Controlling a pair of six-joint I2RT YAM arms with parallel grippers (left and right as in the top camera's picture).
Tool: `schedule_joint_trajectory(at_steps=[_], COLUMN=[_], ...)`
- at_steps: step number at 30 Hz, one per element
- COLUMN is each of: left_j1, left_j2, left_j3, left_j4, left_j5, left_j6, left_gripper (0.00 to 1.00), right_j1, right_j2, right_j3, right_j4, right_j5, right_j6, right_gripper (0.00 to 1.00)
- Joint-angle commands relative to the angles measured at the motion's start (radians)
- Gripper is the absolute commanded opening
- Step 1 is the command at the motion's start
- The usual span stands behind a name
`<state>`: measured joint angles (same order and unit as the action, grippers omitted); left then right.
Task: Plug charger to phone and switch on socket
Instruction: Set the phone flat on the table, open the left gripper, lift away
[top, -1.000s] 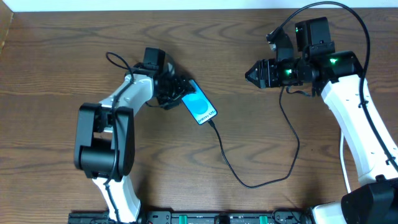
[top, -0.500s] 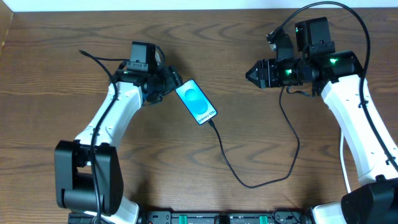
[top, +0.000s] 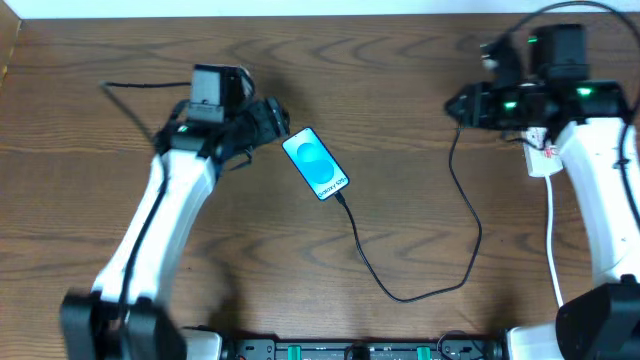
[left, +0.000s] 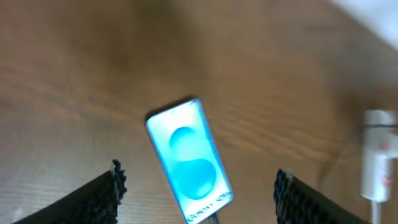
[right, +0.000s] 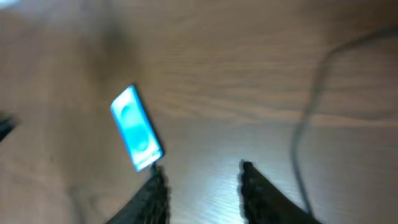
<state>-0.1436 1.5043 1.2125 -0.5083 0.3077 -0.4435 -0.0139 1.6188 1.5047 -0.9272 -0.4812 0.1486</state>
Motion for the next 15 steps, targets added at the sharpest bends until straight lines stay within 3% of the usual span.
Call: schedule_joint_trajectory(at_steps=[1, 6, 7, 15], left_j1=[0.019, 0.032, 0.032, 0.032], left_j2=[-0.107, -0.180, -0.187, -0.192], left_j3=[0.017, 0.017, 0.017, 0.016], left_j4=[0.000, 0.000, 0.000, -0.011], left_j5=[-0.014, -0.014, -0.014, -0.014], left_j6=[0.032, 0.032, 0.032, 0.032], left_gripper=[0.82, 0.87, 0.96, 0.99], right_j1=[-0.103, -0.244, -0.278, -0.456], right_j2=[-0.010, -0.010, -0.009, 0.029], right_j3=[0.018, 0.018, 0.018, 0.018], right_j4=[-0.001, -0.001, -0.001, 0.013], right_j5=[0.005, 0.040, 0.047, 0.064], right_j6=[-0.008, -0.008, -0.008, -0.043], right_gripper=[0.24, 0.05, 0.02, 0.01])
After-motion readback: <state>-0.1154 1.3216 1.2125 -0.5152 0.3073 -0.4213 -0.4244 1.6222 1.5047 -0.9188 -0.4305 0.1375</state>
